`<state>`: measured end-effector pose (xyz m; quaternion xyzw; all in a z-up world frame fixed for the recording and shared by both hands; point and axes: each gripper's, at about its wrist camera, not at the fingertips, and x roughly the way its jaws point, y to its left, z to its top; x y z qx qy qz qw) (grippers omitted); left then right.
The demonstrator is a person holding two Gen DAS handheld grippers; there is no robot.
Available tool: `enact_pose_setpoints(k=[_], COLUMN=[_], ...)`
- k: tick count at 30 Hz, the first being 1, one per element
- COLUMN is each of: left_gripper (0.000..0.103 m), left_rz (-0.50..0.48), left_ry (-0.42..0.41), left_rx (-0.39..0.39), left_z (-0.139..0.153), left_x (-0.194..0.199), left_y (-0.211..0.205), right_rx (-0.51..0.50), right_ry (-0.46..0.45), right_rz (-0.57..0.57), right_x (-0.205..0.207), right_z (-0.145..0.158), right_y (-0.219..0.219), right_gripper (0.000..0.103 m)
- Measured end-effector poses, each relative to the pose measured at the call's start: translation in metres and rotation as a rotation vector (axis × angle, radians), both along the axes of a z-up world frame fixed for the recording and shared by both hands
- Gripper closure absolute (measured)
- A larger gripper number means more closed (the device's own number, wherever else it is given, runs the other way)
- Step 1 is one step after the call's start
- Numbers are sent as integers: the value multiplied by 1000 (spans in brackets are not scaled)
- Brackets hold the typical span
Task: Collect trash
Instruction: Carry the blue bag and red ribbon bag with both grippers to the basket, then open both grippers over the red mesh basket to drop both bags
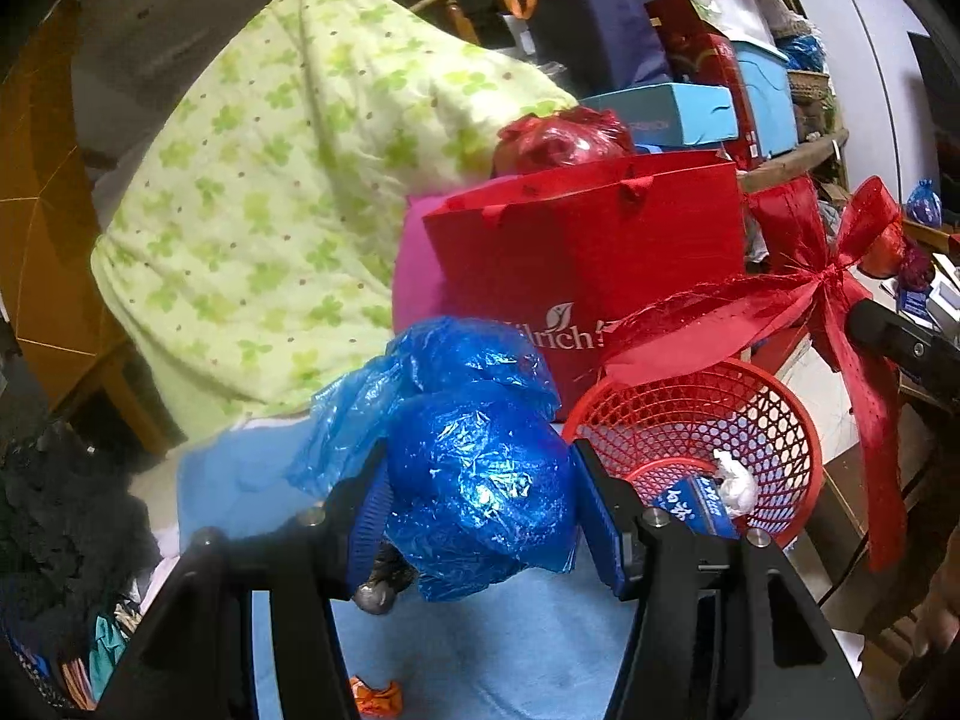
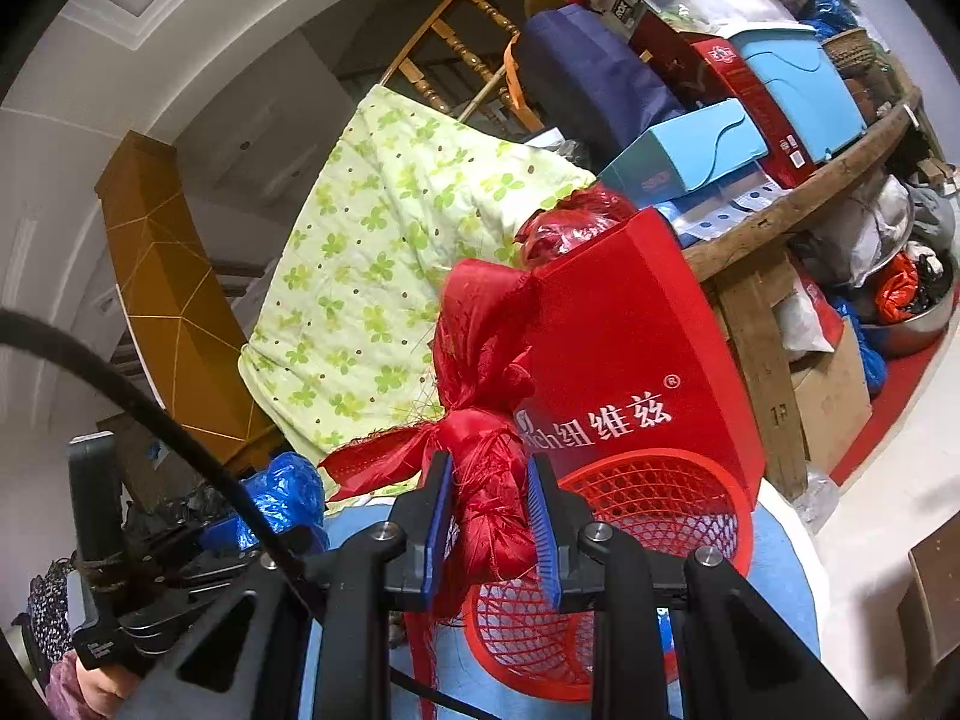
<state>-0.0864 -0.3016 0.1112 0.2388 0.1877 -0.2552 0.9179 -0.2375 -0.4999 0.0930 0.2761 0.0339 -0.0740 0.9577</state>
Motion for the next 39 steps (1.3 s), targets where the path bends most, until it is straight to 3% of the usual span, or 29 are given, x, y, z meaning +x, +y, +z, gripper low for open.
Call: enact_pose_setpoints(k=[18, 24, 30, 34, 35, 36, 39], left_gripper=[44, 44, 41, 38, 38, 38, 37], left_rz=[-72, -157, -270, -266, -260, -255, -236], left_ry=[56, 164, 338, 412, 424, 428, 425], left_rx=[21, -19, -79, -57, -50, -48, -56], left_z=[-16, -25, -45, -66, -71, -74, -76], left_x=[1, 8, 27, 40, 42, 44, 46], left_y=[-35, -50, -71, -81, -80, -78, -64], right_rx=[34, 64, 172, 298, 317, 334, 333], right_ry=[12, 25, 74, 139, 144, 152, 117], right_rz=[-69, -102, -76, -50, -34, -30, -38], right_x=[-9, -2, 27, 48, 50, 52, 45], right_z=[-9, -16, -39, -64, -69, -73, -76], right_y=[-22, -40, -63, -75, -77, -78, -77], right_gripper=[76, 76, 75, 67, 55, 32, 28])
